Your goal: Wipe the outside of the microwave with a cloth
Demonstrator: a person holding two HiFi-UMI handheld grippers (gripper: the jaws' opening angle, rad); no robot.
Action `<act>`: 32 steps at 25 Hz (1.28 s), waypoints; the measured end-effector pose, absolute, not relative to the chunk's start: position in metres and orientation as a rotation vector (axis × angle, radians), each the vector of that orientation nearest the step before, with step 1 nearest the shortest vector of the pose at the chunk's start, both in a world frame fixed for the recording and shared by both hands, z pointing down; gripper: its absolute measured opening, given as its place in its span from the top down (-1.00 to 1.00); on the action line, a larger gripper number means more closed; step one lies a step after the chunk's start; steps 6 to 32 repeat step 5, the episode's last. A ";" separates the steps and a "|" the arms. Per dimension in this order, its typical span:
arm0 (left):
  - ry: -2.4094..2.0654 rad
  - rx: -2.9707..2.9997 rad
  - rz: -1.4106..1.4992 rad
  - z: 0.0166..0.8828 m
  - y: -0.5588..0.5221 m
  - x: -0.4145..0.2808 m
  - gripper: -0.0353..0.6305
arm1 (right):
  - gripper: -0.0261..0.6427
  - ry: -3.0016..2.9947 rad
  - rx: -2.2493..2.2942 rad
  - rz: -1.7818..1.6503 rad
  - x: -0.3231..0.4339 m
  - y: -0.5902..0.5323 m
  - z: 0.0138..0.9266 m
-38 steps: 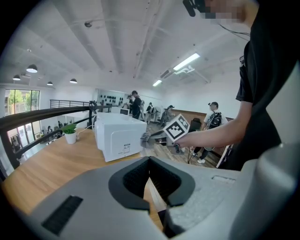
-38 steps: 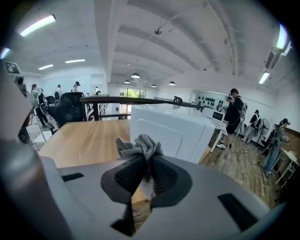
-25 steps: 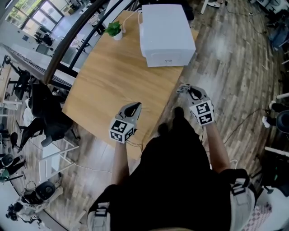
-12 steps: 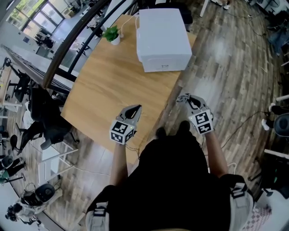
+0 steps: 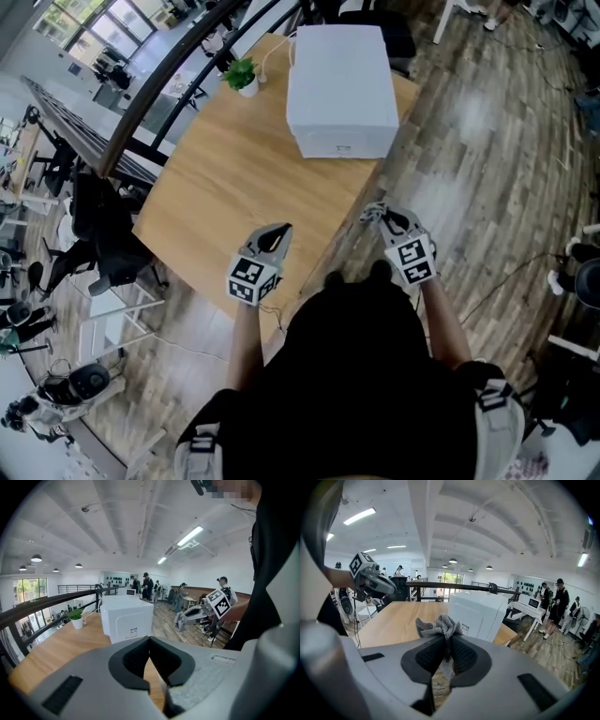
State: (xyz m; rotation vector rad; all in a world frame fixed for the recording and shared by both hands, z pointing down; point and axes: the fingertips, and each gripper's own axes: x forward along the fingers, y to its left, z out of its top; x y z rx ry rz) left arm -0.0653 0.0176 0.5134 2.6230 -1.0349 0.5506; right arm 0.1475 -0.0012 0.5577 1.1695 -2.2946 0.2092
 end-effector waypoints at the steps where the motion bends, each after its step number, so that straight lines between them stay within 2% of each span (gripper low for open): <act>1: -1.052 2.621 0.549 0.512 0.017 -0.063 0.89 | 0.83 -2.300 1.153 0.209 0.148 -0.002 0.558; 32: -1.124 2.613 0.528 0.500 0.010 -0.052 0.89 | 0.83 -2.319 1.101 0.206 0.152 -0.004 0.558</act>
